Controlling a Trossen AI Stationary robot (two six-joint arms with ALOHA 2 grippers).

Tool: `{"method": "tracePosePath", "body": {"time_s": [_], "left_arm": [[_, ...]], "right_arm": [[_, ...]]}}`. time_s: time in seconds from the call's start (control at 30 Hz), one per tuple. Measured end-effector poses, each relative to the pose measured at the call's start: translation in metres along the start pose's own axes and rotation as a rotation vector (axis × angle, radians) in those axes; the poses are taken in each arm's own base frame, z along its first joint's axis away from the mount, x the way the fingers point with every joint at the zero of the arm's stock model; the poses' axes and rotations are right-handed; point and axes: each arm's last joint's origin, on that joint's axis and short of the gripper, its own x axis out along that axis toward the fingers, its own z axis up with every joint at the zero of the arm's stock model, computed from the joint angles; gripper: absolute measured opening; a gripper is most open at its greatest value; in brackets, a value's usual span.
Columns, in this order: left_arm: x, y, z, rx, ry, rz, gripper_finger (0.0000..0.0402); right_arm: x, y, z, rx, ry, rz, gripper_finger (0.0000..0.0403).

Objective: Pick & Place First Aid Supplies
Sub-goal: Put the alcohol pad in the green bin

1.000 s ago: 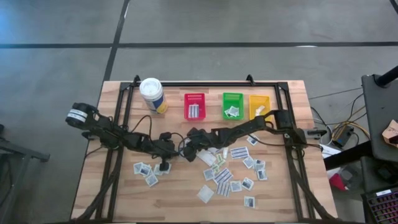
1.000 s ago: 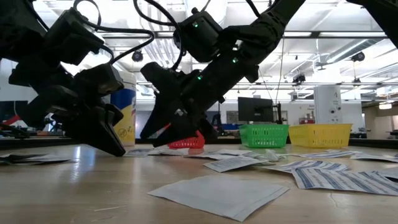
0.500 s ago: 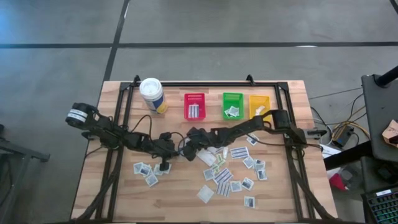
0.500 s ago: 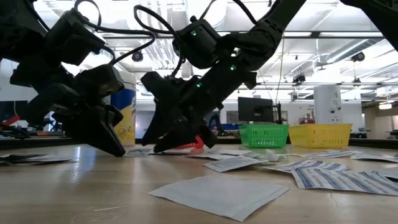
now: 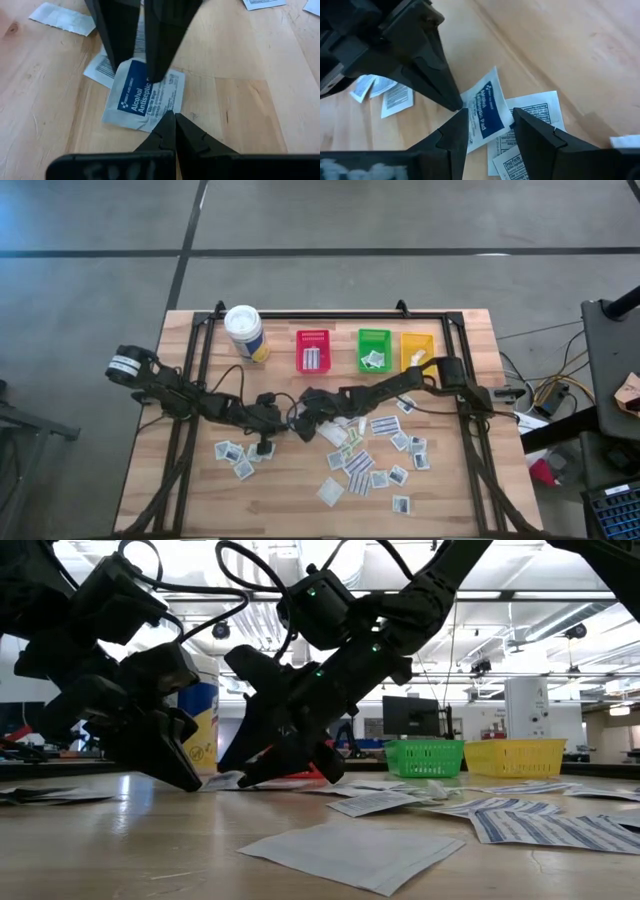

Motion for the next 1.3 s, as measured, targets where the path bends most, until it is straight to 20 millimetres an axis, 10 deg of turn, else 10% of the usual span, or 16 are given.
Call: {"method": "tracePosePath", "body": {"time_s": [0.67, 1.3], "left_arm": [[0.000, 0.000, 0.001, 0.007, -0.005, 0.002, 0.0000], [-0.019, -0.002, 0.019, 0.008, -0.122, -0.025, 0.0000]], "right_arm": [[0.000, 0.001, -0.001, -0.017, 0.030, 0.046, 0.0015], [-0.043, 0.005, 0.021, -0.210, 0.119, -0.057, 0.0008]]}}
